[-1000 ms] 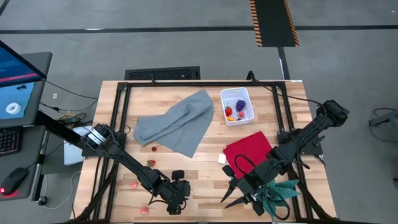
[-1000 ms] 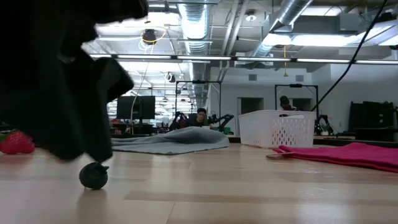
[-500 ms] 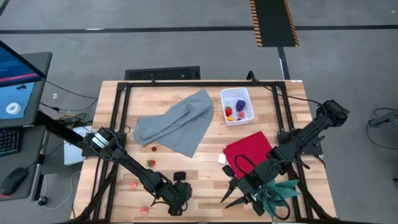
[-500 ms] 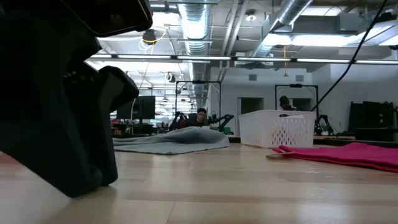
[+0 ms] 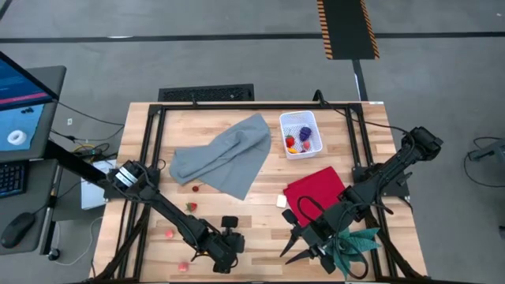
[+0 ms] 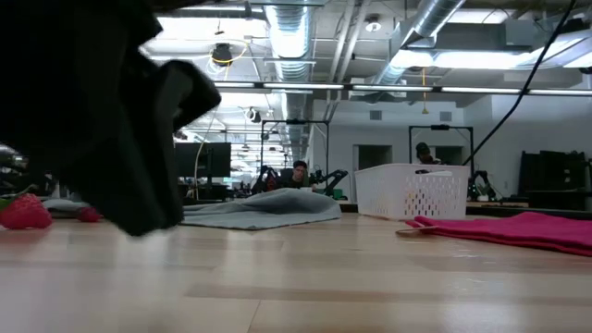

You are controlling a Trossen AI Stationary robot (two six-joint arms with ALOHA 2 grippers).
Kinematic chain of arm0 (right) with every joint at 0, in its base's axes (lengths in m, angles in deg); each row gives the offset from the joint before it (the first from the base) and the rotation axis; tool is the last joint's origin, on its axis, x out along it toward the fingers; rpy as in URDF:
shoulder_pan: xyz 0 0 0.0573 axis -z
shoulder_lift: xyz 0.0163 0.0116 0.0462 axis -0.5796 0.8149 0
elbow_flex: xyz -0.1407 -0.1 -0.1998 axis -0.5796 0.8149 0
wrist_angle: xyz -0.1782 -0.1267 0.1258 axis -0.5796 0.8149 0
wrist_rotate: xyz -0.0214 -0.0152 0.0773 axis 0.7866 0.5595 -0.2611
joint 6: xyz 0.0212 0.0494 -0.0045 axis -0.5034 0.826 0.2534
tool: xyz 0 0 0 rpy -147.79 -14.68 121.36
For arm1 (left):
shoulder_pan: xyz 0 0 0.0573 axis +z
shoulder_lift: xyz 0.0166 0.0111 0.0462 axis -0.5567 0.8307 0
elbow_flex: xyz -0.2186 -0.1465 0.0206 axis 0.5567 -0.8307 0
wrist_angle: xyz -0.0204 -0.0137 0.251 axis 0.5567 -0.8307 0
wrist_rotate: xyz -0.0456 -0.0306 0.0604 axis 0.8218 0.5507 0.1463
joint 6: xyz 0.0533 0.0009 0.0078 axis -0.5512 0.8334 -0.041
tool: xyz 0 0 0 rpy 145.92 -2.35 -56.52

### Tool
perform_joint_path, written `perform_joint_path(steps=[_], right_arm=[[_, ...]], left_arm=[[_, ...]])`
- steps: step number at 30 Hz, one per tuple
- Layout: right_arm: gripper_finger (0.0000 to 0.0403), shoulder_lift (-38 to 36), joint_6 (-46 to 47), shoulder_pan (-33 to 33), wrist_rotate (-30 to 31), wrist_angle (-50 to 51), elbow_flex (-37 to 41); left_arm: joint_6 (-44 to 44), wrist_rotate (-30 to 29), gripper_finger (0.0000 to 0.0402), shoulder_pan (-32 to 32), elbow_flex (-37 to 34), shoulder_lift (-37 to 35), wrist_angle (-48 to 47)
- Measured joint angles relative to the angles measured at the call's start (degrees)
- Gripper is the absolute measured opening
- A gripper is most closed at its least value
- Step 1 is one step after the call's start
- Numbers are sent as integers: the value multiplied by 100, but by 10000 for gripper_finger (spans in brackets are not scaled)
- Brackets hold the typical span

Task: Pick and placing Produce into tupperware
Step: Put the blueberry into the white bin

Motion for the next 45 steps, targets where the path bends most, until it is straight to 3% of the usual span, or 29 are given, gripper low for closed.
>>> perform_joint_path(steps=[9,19,25,29,38,45], right_arm=[[123,0,0,-11,-1,-12,0],[123,-149,-181,-179,52,10,2],[123,-362,-412,-643,1172,176,0],[123,-439,-415,-861,1714,313,0],[123,-437,-256,-938,1864,521,0],[123,-437,-254,-936,1978,547,0]], left_arm=[[-377,-791,36,79,404,-239,-1105],[-1229,-734,45,656,414,-1197,-1141],[-1792,-26,40,1335,419,-1722,-868],[-2178,805,42,1942,419,-2018,-495],[-2588,2488,44,3811,421,-2252,690],[-2389,3727,45,5366,422,-2162,1621]])
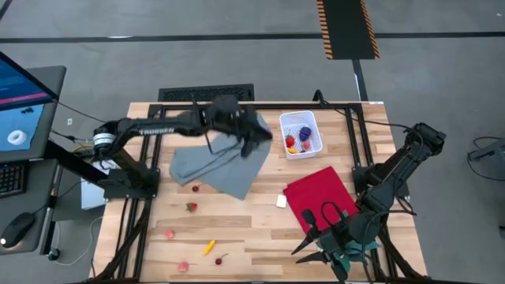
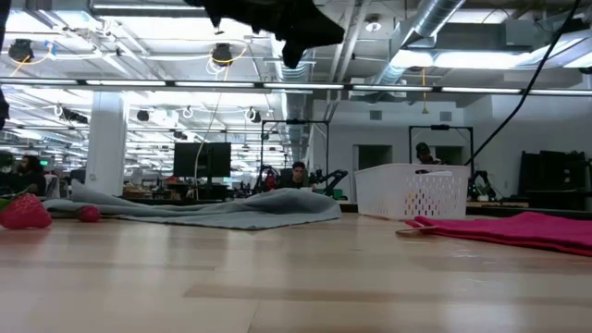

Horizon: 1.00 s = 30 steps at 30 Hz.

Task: Pick and placing Produce into tupperware
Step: Put the blueberry into the white bin

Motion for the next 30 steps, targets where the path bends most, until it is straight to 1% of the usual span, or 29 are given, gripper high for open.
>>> perform_joint_path(steps=[4,6,8,10,13,16,22,26,28,30], right_arm=[[123,0,28,40,0,100,0],[123,0,44,48,24,124,0],[123,3,59,86,22,121,0],[123,7,101,110,22,118,0],[123,7,170,113,24,151,1],[123,8,172,112,22,150,0],[123,47,344,66,22,248,2],[123,66,366,-15,11,232,2],[123,66,363,-54,10,229,2],[123,66,363,-65,15,211,2]], left_arm=[[107,324,43,557,53,88,393],[141,461,40,743,160,194,313],[146,484,39,822,458,448,517],[184,725,39,886,815,773,406],[208,771,40,889,1514,1395,271],[271,717,42,882,2311,2008,-10],[278,593,43,885,3740,3227,-1247],[-56,495,43,902,4287,3781,-2088],[-66,263,43,902,4382,3935,-2170],[3,165,43,902,4442,4064,-2140]])
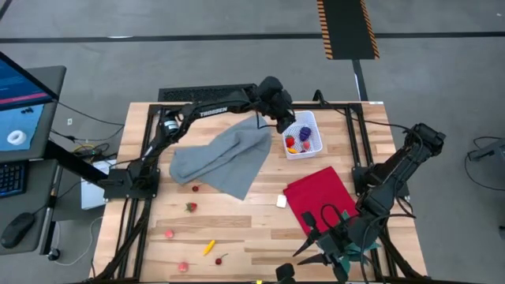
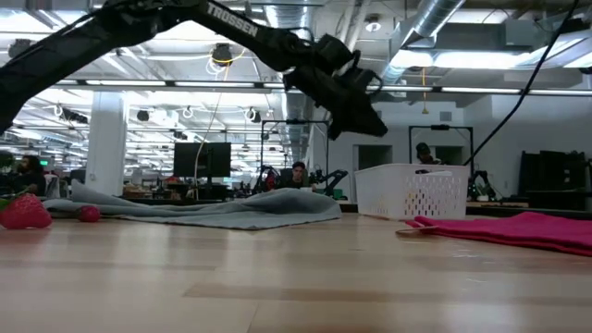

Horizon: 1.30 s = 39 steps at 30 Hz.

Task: Pick and placing Produce into tupperware
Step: Put the blueberry into the white bin, then put the yellow corn into the white bin

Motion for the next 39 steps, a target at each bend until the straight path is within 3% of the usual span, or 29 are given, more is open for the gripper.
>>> perform_joint_path(steps=[6,15,20,28,39], right_arm=[[123,0,-54,-11,2,-12,0],[123,0,-171,65,5,-23,0],[123,-1,-126,60,189,25,0],[123,-283,828,16,1916,1280,3],[123,-599,1330,1139,1038,2098,0]], left_arm=[[41,135,62,22,14,101,-128],[40,136,189,-82,14,169,-80],[-168,184,232,-129,14,169,-113],[-527,563,241,-88,5,-6,-798],[-803,1894,241,-192,5,-1260,-1434]])
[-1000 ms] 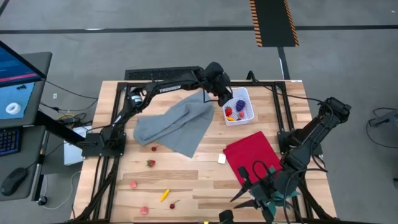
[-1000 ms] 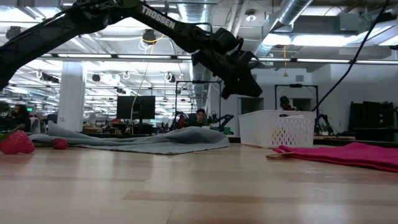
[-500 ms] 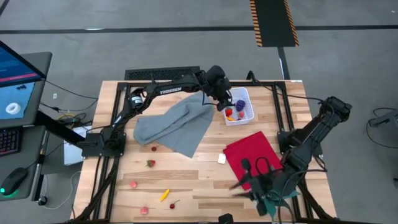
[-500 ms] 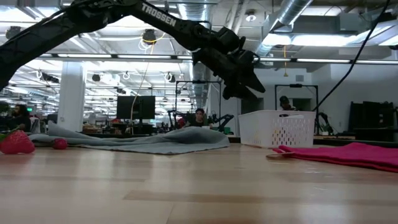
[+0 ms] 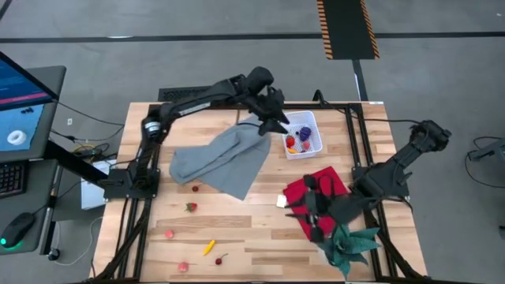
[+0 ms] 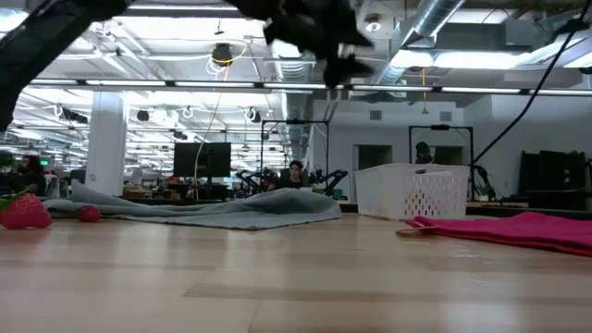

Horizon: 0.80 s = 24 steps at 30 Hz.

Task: Pick and placing Produce into tupperware
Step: Put the yellow corn into the white bin

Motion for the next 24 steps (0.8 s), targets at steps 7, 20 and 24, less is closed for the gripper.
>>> perform_joint_path(steps=[7,20,24], right_arm=[[123,-20,261,982,-1076,468,4],[123,315,-361,2563,-3821,725,-1],[123,575,-513,3035,-4066,651,-22]], left_arm=[[-386,108,241,-331,-10,-1052,-1085],[-230,-529,241,-1444,-617,-3057,-1543],[116,-1014,241,-1843,-1534,-3830,-1222]])
